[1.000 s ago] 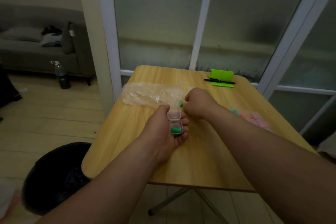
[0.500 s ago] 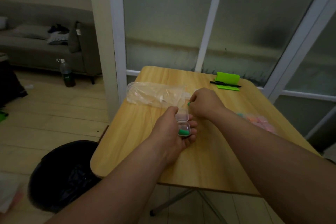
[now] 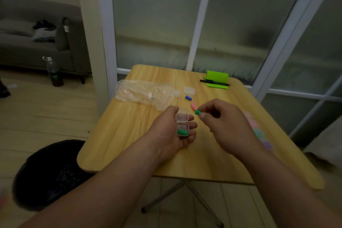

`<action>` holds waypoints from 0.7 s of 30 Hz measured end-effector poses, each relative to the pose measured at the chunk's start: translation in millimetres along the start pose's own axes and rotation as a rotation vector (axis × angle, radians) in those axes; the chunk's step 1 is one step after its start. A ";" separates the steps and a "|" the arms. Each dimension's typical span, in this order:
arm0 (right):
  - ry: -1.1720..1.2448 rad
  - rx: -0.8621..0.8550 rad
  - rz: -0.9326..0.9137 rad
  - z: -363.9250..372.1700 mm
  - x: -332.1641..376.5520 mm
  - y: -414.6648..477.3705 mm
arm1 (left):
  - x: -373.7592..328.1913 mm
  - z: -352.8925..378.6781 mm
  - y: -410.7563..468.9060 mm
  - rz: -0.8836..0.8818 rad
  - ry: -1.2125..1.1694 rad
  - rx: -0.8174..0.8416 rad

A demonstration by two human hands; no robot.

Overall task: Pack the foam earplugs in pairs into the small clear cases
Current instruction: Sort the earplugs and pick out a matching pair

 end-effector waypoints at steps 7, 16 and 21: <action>-0.117 0.083 -0.092 16.1 4.4 -16.4 | 12.1 6.7 6.7 -0.011 -0.027 0.062; -0.229 0.143 -0.182 26.3 11.2 -17.6 | 13.3 4.6 9.5 -0.027 -0.009 0.097; -0.228 0.140 -0.181 29.0 10.8 -18.8 | 13.4 5.6 7.1 -0.033 -0.005 0.115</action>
Point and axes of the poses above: each hand's wrist, its own y-axis towards the middle knuckle, its own z-axis out of the palm, x = y × z, the point moved 6 cm from there along y, towards the middle knuckle, and after that the axes turned 6 degrees about -z, right-handed, at the moved point
